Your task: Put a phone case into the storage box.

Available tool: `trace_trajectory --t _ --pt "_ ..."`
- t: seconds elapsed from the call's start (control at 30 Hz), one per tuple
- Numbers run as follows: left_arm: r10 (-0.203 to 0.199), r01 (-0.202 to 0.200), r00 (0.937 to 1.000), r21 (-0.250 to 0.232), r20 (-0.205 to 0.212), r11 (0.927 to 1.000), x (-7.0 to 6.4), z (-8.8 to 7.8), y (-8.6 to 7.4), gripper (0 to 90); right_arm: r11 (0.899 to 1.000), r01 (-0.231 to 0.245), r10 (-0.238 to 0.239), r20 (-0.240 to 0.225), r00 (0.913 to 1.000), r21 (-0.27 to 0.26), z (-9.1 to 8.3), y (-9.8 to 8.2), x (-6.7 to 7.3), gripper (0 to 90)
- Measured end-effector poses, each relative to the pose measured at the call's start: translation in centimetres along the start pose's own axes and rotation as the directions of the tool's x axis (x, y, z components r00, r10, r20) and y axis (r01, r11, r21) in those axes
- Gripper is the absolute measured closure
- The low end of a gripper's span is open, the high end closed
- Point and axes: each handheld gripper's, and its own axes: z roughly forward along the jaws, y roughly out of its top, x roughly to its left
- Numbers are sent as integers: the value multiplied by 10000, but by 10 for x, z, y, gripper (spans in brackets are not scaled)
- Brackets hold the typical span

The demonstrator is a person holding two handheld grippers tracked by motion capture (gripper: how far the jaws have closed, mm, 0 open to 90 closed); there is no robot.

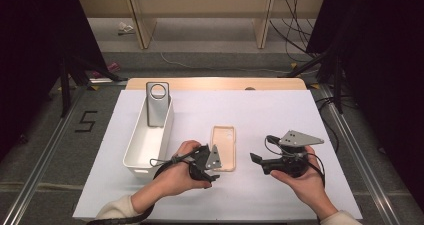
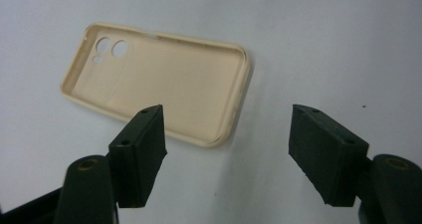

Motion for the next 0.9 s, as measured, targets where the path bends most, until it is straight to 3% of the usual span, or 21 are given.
trace_trajectory --t 0.13,0.23,0.33,0.57,0.77,0.9 --pt "658 -670 9976 560 223 9962 0 11 10 346 10000 -9 9 15 10000 -15 -1 0 0 161" --pt "1240 -1257 9920 1049 227 9865 0 19 16 354 10000 -14 14 7 10000 -29 -1 0 -1 161" --pt "1549 -1568 9876 1308 245 9789 1 25 21 371 10000 -12 12 11 10000 -38 -1 0 -1 161" --pt "1511 -1569 9874 1598 479 9746 4 34 23 385 10000 -25 25 7 10000 -68 -1 0 -1 161" --pt "1813 -1879 9820 1834 522 9649 7 40 26 389 10000 -37 37 2 10000 -76 -1 0 -1 161" --pt "1817 -1908 9812 1899 643 9631 6 42 29 397 10000 -23 23 -1 10000 -66 -1 0 -1 161"
